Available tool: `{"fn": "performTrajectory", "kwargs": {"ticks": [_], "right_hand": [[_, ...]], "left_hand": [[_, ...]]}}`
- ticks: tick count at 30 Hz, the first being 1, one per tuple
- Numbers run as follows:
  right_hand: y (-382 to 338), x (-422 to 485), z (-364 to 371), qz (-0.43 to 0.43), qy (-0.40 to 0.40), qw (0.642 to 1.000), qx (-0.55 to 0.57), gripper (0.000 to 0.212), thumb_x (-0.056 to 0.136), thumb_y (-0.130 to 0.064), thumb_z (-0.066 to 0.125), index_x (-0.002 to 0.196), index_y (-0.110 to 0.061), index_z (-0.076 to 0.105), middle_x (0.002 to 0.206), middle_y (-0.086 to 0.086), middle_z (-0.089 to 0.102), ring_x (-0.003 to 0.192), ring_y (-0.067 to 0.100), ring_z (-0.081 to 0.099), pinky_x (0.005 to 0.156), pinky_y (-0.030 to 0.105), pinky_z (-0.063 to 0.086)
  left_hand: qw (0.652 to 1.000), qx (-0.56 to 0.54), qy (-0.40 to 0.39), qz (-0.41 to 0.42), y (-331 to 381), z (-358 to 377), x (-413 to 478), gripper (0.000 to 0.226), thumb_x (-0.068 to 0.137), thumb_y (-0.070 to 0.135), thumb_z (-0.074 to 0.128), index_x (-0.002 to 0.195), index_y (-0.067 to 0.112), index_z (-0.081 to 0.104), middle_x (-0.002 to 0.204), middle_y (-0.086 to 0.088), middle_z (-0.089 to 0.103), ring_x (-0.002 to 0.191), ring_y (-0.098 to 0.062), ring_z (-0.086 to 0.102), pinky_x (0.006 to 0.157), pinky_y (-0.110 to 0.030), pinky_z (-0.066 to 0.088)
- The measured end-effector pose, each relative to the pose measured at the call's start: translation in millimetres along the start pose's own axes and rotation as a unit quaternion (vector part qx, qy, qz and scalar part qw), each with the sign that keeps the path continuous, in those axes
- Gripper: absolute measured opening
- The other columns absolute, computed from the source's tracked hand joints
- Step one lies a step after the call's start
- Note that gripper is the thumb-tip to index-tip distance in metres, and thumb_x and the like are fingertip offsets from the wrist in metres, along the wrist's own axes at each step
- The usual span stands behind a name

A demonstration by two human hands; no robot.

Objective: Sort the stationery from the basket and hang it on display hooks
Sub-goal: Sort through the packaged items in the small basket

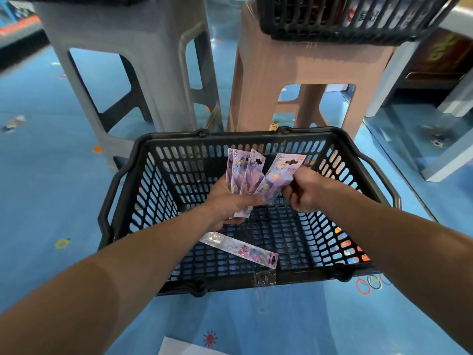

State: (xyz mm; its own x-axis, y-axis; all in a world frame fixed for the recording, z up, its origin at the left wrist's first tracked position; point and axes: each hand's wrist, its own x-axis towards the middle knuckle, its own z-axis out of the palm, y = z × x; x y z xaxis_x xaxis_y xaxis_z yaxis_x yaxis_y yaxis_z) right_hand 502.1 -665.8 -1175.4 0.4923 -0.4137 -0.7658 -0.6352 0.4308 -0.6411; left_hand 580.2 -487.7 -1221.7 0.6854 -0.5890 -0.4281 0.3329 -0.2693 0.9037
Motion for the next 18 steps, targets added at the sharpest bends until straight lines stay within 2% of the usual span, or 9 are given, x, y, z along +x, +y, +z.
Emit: {"fn": "performTrajectory", "kwargs": {"ticks": [4, 6, 7, 8, 10, 11, 12, 15, 18], "right_hand": [[3, 5, 8, -0.025, 0.021, 0.999, -0.003, 0.035, 0.102, -0.037, 0.049, 0.078, -0.02, 0.068, 0.062, -0.006, 0.06, 0.035, 0.001, 0.043, 0.031, 0.013, 0.025], [3, 8, 15, -0.064, 0.053, 0.996, 0.027, 0.033, 0.103, -0.033, 0.049, 0.09, -0.013, 0.072, 0.074, 0.001, 0.069, 0.042, 0.007, 0.056, 0.032, 0.015, 0.036], [3, 12, 19, -0.083, 0.073, 0.993, 0.044, 0.033, 0.102, -0.035, 0.05, 0.098, -0.012, 0.073, 0.084, 0.005, 0.074, 0.055, 0.012, 0.066, 0.041, 0.019, 0.047], [3, 15, 21, -0.1, 0.096, 0.989, 0.054, 0.034, 0.099, -0.04, 0.052, 0.104, -0.014, 0.073, 0.093, 0.007, 0.076, 0.07, 0.019, 0.072, 0.056, 0.027, 0.058], [3, 17, 23, -0.13, 0.147, 0.978, 0.067, 0.046, 0.088, -0.052, 0.055, 0.112, -0.015, 0.069, 0.105, 0.01, 0.074, 0.09, 0.032, 0.071, 0.083, 0.047, 0.06], [2, 20, 23, -0.15, 0.167, 0.972, 0.068, 0.052, 0.086, -0.054, 0.054, 0.117, -0.014, 0.066, 0.111, 0.012, 0.072, 0.096, 0.036, 0.069, 0.088, 0.052, 0.057], [2, 15, 25, -0.172, 0.178, 0.966, 0.074, 0.053, 0.086, -0.054, 0.053, 0.118, -0.013, 0.063, 0.113, 0.013, 0.07, 0.098, 0.037, 0.068, 0.09, 0.054, 0.057], [2, 11, 28, -0.215, 0.19, 0.951, 0.119, 0.043, 0.079, -0.056, 0.046, 0.101, -0.02, 0.056, 0.102, 0.009, 0.069, 0.091, 0.034, 0.069, 0.086, 0.056, 0.059], [4, 17, 31, -0.229, 0.142, 0.947, 0.175, 0.039, 0.076, -0.055, 0.051, 0.099, -0.024, 0.051, 0.103, 0.01, 0.072, 0.089, 0.033, 0.073, 0.084, 0.057, 0.06]], "left_hand": [[1.0, -0.007, 0.002, 0.017, 0, 1, 0, 0.075, 0.054, 0.014, 0.101, 0.118, 0.029, 0.065, 0.106, 0.004, 0.079, 0.099, -0.022, 0.076, 0.086, -0.057, 0.061], [1.0, -0.007, 0.009, 0.013, 0, 2, -1, 0.066, 0.063, 0.003, 0.094, 0.117, 0.027, 0.065, 0.104, 0.001, 0.079, 0.096, -0.024, 0.077, 0.081, -0.058, 0.062], [1.0, -0.006, 0.013, 0.01, 0, 2, -1, 0.063, 0.067, -0.001, 0.091, 0.116, 0.028, 0.065, 0.103, 0.001, 0.079, 0.094, -0.024, 0.077, 0.08, -0.058, 0.063], [1.0, -0.005, 0.015, 0.007, 1, 3, -2, 0.06, 0.069, -0.002, 0.088, 0.115, 0.028, 0.065, 0.102, 0.001, 0.079, 0.094, -0.024, 0.077, 0.078, -0.056, 0.063], [1.0, -0.008, 0.018, 0.005, 2, 6, -3, 0.055, 0.071, -0.005, 0.084, 0.113, 0.026, 0.065, 0.099, 0.0, 0.079, 0.095, -0.025, 0.077, 0.077, -0.053, 0.064], [1.0, -0.012, 0.019, 0.005, 3, 9, -3, 0.053, 0.071, -0.006, 0.083, 0.111, 0.024, 0.066, 0.097, 0.0, 0.079, 0.094, -0.026, 0.077, 0.076, -0.051, 0.064], [1.0, -0.014, 0.022, 0.004, 4, 11, -4, 0.051, 0.071, -0.007, 0.082, 0.11, 0.023, 0.066, 0.095, 0.0, 0.079, 0.093, -0.025, 0.076, 0.074, -0.049, 0.063], [0.999, -0.028, 0.03, 0.001, 7, 15, -4, 0.05, 0.071, -0.008, 0.08, 0.109, 0.021, 0.066, 0.091, 0.002, 0.079, 0.087, -0.02, 0.074, 0.069, -0.042, 0.064], [0.999, -0.043, 0.028, -0.003, 9, 16, -3, 0.054, 0.07, -0.007, 0.079, 0.114, 0.02, 0.065, 0.103, -0.004, 0.078, 0.093, -0.022, 0.073, 0.064, -0.035, 0.061]]}}
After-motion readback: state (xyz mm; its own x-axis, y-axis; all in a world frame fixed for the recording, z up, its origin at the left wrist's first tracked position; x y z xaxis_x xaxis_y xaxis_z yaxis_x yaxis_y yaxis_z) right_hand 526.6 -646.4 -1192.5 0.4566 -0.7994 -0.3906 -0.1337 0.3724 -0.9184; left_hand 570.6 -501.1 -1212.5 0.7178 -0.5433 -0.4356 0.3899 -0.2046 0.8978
